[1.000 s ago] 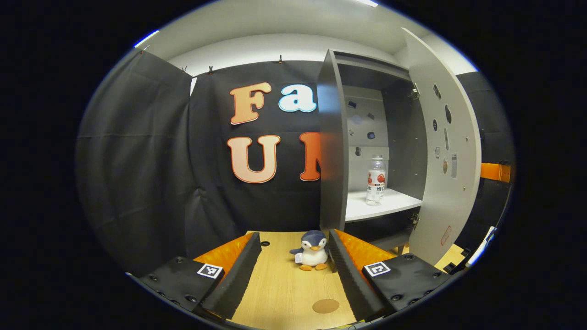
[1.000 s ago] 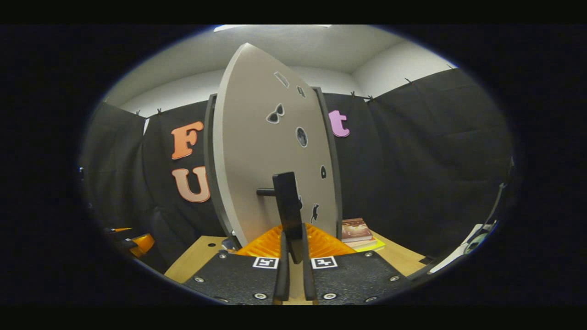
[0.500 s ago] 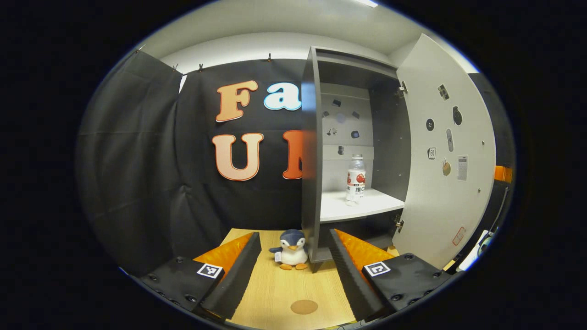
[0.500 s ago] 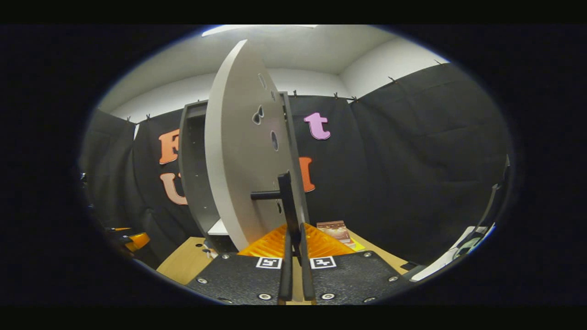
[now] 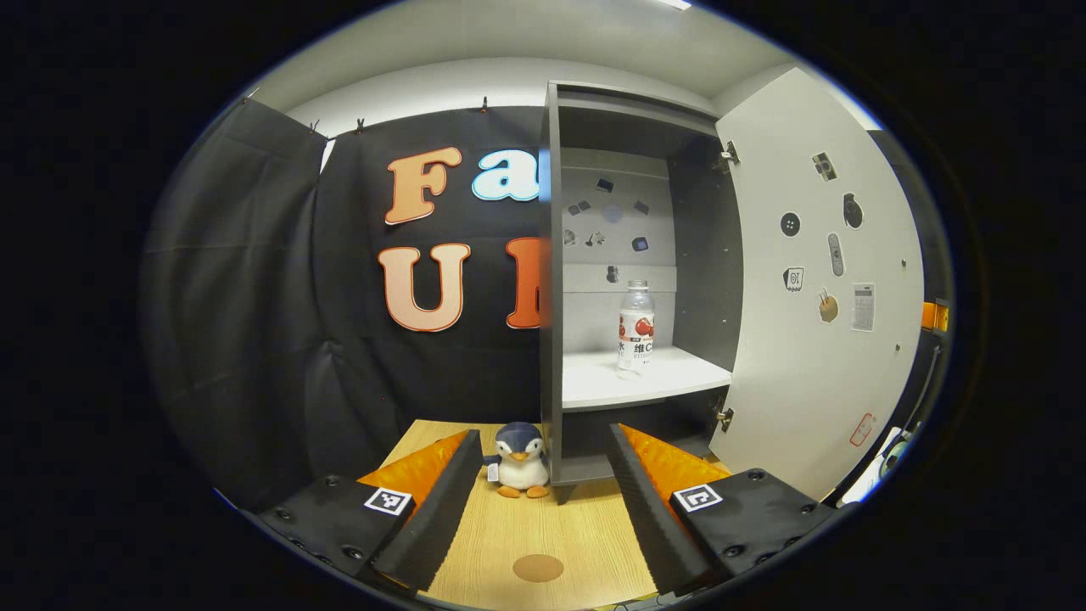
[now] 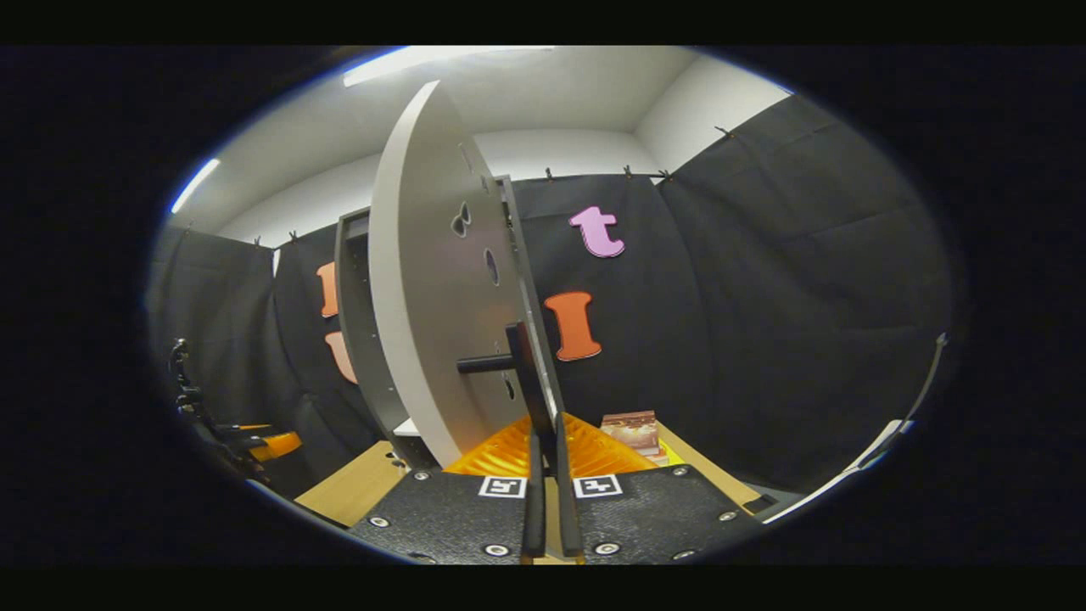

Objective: Open the cabinet door with the right hand, grasp the bottle in the cabinet with the left hand and place it on the coaster, then close the cabinet door with the right hand.

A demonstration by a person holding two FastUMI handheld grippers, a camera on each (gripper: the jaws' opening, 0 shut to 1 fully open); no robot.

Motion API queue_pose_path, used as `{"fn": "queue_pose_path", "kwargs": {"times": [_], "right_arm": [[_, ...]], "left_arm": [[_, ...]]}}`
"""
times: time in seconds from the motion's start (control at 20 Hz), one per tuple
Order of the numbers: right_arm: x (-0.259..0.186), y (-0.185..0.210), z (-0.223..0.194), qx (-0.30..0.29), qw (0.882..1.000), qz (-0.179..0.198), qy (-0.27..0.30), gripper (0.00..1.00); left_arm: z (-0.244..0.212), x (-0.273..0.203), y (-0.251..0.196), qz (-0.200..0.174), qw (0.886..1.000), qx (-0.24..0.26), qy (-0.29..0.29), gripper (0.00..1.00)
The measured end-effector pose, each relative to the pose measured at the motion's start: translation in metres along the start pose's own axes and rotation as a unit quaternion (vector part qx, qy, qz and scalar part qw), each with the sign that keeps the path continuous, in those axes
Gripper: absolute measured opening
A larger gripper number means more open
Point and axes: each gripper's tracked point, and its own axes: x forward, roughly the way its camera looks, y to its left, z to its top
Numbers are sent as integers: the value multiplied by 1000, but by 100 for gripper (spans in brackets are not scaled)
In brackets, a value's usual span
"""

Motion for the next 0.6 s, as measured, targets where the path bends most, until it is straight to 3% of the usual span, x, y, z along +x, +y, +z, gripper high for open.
{"fn": "queue_pose_path", "kwargs": {"times": [0.3,0.35,0.4,0.55,0.6], "right_arm": [[0,-2,0,-6,1000,5,0,0],[-1,-3,1,-8,1000,8,-2,6],[0,-3,1,-5,1000,8,-1,0],[-5,-2,0,1,1000,1,-2,0],[-5,-6,2,1,1000,-6,-8,7]], "left_arm": [[-2,-4,-14,-1,1000,-4,4,96],[-3,-4,-15,-1,1000,-4,5,96],[-2,-4,-14,1,1000,-6,2,96],[2,1,-21,-3,1000,-15,-2,96],[4,7,-27,-9,1000,-16,-4,96]]}}
